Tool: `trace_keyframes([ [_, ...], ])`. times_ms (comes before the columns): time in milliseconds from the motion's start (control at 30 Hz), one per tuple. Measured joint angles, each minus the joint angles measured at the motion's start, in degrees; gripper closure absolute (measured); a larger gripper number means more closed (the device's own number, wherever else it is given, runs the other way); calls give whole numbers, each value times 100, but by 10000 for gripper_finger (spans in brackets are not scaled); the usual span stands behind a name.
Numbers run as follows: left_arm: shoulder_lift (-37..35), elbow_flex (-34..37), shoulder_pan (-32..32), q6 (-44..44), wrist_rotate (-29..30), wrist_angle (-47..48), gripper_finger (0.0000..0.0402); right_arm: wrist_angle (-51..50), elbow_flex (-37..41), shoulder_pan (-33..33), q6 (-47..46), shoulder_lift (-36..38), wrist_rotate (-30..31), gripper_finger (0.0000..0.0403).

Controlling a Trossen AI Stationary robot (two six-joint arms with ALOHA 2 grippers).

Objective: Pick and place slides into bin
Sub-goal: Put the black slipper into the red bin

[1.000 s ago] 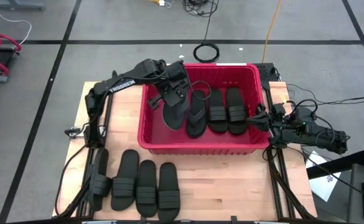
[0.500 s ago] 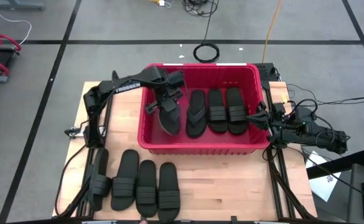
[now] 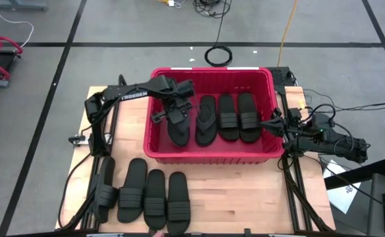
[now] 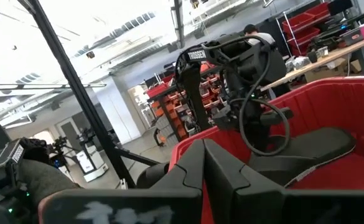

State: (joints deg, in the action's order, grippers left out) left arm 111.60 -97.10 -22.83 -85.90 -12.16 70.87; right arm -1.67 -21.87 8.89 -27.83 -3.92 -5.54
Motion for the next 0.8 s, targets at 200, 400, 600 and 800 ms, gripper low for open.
trace_keyframes([
  [200,7,5,-97,-201,-242,-81,401,-8,0,2,-17,0,257,403],
  [400,163,-12,-140,-217,-453,-44,401,-16,1,2,-58,0,278,403],
  [600,233,-24,-162,-315,-620,22,401,-26,0,2,-149,0,278,403],
  [800,233,-24,-181,-344,-795,21,401,-28,2,2,-149,0,280,403],
])
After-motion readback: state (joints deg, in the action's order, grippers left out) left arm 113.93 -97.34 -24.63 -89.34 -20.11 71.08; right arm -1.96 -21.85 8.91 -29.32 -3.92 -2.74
